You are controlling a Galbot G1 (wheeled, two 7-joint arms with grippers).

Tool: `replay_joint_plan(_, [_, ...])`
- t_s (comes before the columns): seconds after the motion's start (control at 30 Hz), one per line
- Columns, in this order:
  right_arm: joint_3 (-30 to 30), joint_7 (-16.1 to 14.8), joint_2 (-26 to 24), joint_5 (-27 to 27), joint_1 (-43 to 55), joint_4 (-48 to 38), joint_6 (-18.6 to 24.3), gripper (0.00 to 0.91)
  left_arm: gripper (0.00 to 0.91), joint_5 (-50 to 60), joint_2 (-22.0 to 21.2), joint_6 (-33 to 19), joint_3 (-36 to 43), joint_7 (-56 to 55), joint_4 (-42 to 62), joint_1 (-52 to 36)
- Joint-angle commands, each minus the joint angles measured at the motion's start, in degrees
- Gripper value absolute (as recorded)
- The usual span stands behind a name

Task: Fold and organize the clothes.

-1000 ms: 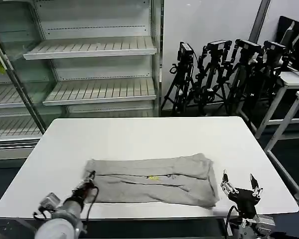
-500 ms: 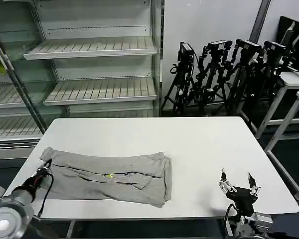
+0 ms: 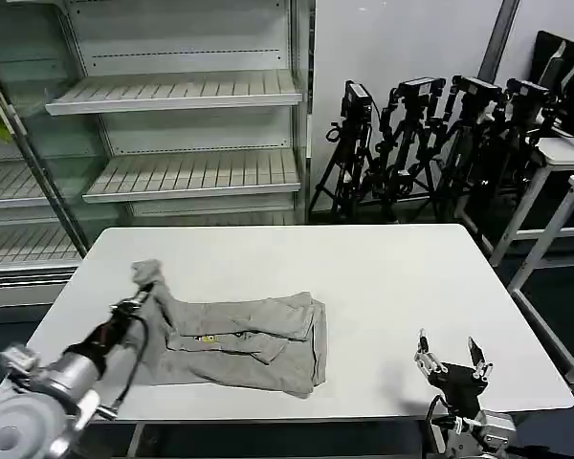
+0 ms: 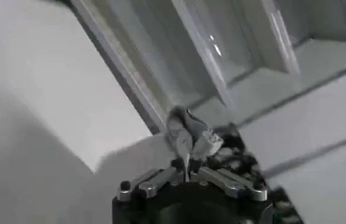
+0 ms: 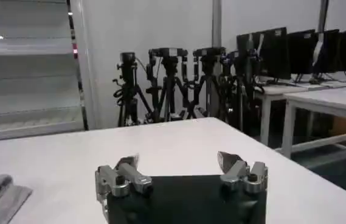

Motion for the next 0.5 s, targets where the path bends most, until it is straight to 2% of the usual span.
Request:
replay_joint_plan(0.03, [-0.3,0.0,0.2,-0.1,0.0,-0.3,0.0,0.907,0.05,5.9,-8.4,-1.3,21.3,-1.4,-4.0,-4.0])
replay_joint_plan(0.27, [-0.8,0.1,0.5,-0.2,0.4,-1.1,0.0,0.907,0.05,12.4,-10.0,-1.7,27.9,-1.4,2.3,-5.6])
replay_joint_plan(0.5, [-1.5,0.1,0.7,-0.4,0.7,-1.4,0.0,0.907,0.05,16.3,-10.9,-1.5,30.0,-1.4,9.2,-6.9])
